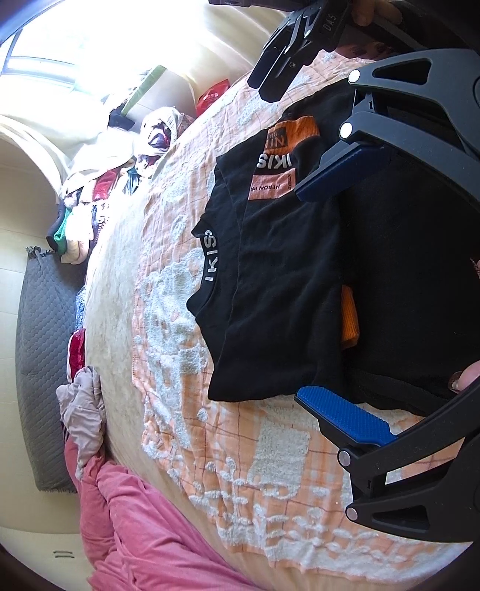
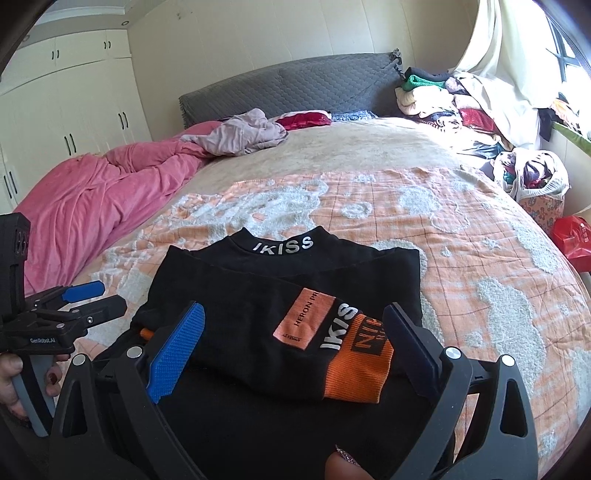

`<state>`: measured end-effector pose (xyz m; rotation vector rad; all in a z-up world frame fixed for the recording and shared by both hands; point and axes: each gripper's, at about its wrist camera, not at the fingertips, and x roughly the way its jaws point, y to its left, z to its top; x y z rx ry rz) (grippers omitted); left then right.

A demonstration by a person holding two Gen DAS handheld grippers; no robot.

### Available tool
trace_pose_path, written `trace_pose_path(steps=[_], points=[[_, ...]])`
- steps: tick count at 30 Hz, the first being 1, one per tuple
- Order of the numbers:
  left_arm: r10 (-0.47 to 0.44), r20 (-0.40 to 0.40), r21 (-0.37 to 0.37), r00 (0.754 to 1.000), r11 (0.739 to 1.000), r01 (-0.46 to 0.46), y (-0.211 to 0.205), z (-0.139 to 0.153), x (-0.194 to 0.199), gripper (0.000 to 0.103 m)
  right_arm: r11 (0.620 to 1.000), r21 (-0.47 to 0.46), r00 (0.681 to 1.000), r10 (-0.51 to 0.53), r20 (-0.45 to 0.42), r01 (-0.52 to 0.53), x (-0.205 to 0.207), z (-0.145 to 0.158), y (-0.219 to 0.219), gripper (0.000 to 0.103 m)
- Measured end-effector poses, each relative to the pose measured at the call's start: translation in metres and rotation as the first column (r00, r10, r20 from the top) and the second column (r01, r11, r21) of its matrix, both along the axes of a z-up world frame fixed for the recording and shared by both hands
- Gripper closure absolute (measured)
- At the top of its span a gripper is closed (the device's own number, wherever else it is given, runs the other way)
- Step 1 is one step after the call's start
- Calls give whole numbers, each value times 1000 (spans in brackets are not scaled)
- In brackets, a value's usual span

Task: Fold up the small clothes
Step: 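Open the right tool and withdraw it from the laid cuff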

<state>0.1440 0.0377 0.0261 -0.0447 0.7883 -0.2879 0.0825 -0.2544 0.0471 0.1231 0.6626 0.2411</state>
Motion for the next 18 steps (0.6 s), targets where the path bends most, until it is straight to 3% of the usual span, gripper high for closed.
trace_pose_path(steps=[18], points=[[12, 9, 11, 1000, 1000, -12, 7, 0, -33, 9, 1000, 24, 999, -9, 31, 8, -27, 10, -6, 6]])
